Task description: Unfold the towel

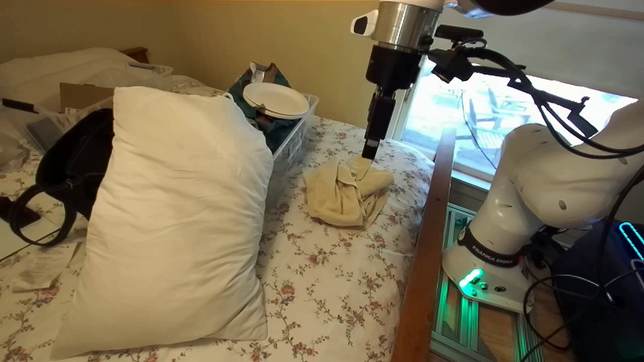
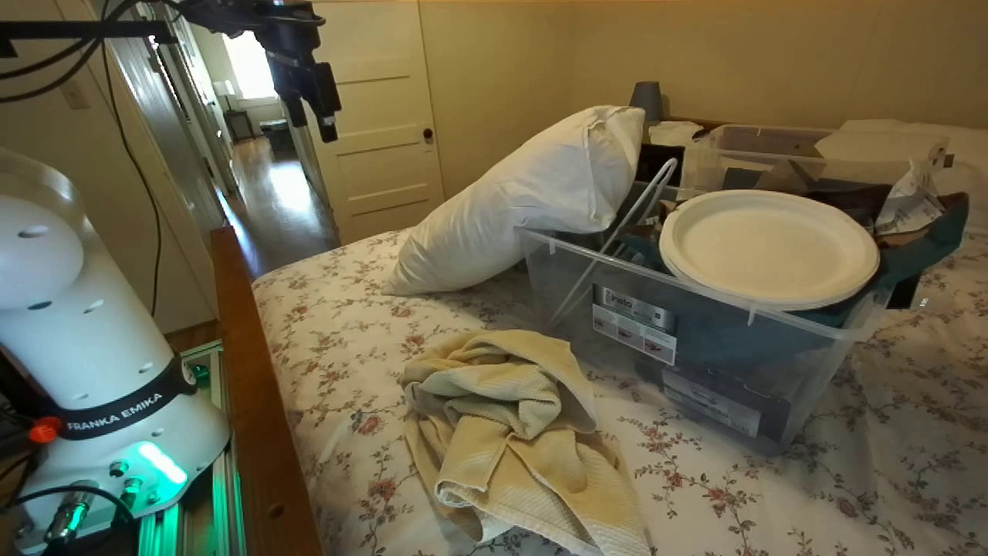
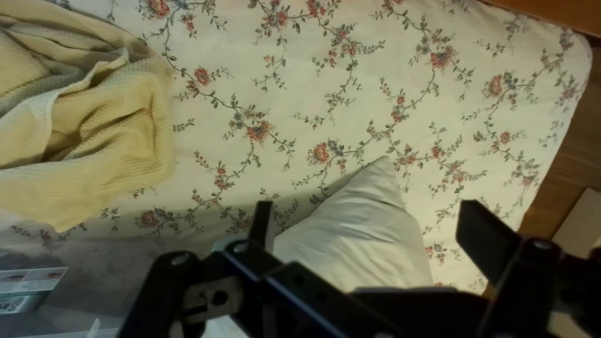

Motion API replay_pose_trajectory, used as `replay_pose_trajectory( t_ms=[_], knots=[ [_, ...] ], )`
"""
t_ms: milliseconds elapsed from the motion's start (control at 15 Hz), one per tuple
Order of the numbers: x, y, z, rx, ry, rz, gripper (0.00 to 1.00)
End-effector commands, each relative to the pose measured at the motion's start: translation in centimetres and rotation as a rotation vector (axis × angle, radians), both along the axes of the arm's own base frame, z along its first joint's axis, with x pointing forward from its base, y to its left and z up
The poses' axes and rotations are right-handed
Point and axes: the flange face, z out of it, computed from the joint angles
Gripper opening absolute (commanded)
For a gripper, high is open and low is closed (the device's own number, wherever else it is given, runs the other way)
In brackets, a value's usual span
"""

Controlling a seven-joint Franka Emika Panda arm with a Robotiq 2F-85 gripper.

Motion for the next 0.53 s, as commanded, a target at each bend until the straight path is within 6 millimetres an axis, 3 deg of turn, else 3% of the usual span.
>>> replay_pose_trajectory(
  t_ms=[0,200,467],
  knots=[
    [2.0,-3.3,-2.6,-0.081,0.06,-0.075,1.0],
    [2.6,-7.2,-5.3,-0.153,0.104,-0.17,1.0],
    [1.7,-12.8,-9.2,-0.191,0.089,-0.314,1.0]
  ],
)
